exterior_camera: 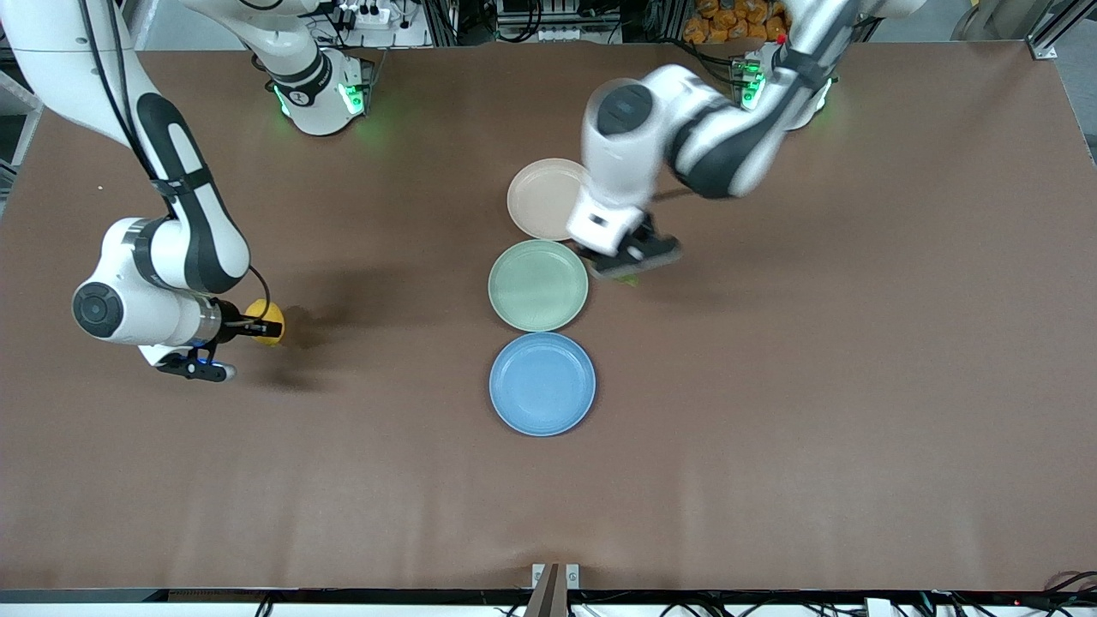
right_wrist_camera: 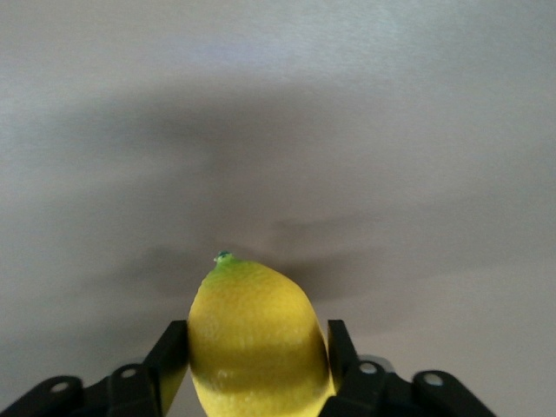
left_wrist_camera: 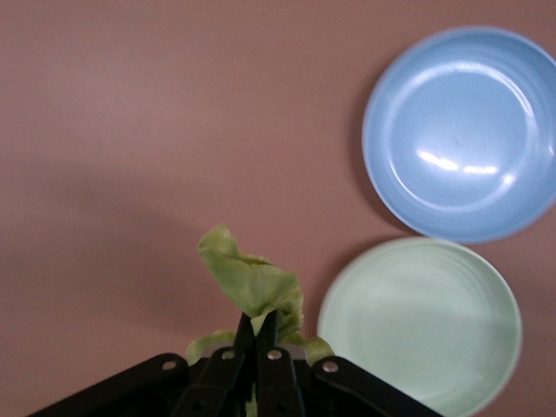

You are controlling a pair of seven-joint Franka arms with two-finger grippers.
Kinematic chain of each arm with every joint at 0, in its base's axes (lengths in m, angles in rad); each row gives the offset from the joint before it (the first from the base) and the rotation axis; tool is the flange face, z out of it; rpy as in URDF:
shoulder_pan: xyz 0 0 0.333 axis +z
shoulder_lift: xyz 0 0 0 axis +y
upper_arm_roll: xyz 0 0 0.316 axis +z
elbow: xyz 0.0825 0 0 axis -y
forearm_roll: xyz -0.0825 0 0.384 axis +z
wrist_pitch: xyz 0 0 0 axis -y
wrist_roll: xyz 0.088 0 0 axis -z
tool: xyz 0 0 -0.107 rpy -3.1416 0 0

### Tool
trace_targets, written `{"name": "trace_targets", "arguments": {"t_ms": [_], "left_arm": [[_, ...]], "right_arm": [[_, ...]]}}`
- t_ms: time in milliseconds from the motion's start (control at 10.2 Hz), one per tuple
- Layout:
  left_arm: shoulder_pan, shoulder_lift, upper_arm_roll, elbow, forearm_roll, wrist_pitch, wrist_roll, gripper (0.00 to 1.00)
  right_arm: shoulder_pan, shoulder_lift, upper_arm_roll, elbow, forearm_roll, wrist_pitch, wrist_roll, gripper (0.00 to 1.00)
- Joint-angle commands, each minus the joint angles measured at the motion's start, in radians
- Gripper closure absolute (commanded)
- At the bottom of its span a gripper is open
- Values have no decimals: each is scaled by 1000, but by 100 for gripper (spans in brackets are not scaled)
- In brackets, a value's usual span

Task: Pick lemon and lettuce from blue and beige plates
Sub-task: 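Carry the lemon away with the right gripper while the left gripper carries lettuce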

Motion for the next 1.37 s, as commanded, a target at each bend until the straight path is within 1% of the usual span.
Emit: {"name": "trace_targets", "arguments": {"t_ms": [0,98,196,294,392,490,686,784,882,980,1078,1176,1275], "left_arm": [[150,7,-10,45,-36,-81,255,100],[219,10,-10,42,-36,-85,357,100],[260,26,-8,42,-34,-92,418,100],[300,61,-5,42,-25,-92,474,100],[347,119,-5,49,-14,-74,517,100],[404,176,-5,58,7,-48,572,100],[452,246,-3,65,67,-23,654,100],[479,285,9,80,123,6,669,100],[514,324,10,97,148,20,712,100],[536,345,10,112,145,20,796,68],[548,350,10,118,141,20,851,1],[550,340,10,129,141,20,856,0],[548,332,9,167,142,14,853,0]], "right_arm": [[-20,-48,21,-25,0,-3,-5,0],[-20,-64,21,-23,0,-13,-6,0],[-18,-83,21,-11,0,-32,-8,0],[-9,-106,28,10,0,-68,-3,0],[6,-131,34,59,-3,-135,-3,0],[8,-151,33,134,-9,-231,-6,0],[-1,-189,30,304,-12,-388,-20,0],[-11,-189,27,395,-10,-466,-79,0],[-15,-197,27,449,-13,-508,-87,0],[-15,-224,27,461,-14,-517,-91,0],[-14,-263,28,466,-15,-517,-94,0],[-11,-296,31,466,-15,-531,-95,0],[-5,-309,44,468,-29,-566,-92,0]]}}
